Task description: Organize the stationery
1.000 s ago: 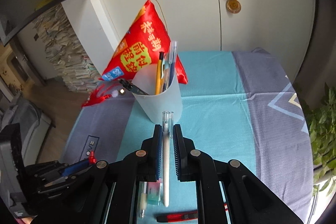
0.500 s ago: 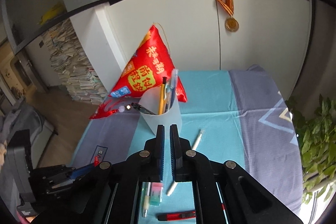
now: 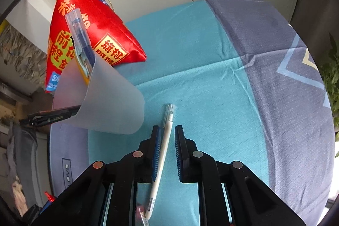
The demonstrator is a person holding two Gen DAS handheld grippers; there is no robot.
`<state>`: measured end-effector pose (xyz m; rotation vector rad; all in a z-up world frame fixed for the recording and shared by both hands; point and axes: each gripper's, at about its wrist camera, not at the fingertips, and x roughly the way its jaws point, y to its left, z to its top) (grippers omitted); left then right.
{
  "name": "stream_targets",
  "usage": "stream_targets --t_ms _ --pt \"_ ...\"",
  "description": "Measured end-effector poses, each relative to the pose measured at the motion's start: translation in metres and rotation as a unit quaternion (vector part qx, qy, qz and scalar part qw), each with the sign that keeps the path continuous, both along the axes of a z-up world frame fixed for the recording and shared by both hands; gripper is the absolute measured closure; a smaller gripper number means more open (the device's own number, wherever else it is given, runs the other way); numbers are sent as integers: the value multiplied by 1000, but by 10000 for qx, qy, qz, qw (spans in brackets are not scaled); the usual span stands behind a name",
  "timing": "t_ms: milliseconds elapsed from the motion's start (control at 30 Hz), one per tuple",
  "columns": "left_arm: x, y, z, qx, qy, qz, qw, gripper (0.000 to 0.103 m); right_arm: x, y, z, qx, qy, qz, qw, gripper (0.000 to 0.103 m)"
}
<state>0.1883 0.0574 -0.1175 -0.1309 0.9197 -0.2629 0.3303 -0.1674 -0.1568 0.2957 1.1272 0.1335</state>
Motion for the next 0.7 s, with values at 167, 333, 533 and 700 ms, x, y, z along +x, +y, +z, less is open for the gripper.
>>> stream_targets --t_ms 167,333,533,700 --pt "2 5 0 -20 7 35 10000 91 10 10 -5 -131 19 -60 9999 63" --pt "4 10 -1 -36 26 83 10000 91 14 14 -12 -302 -43 -108 9995 63" --pt "9 11 -4 -56 92 99 9999 91 12 20 -12 -813 -314 -68 9962 63" --pt "10 10 -5 -56 111 73 9999 91 18 23 -11 -969 -131 61 9952 63"
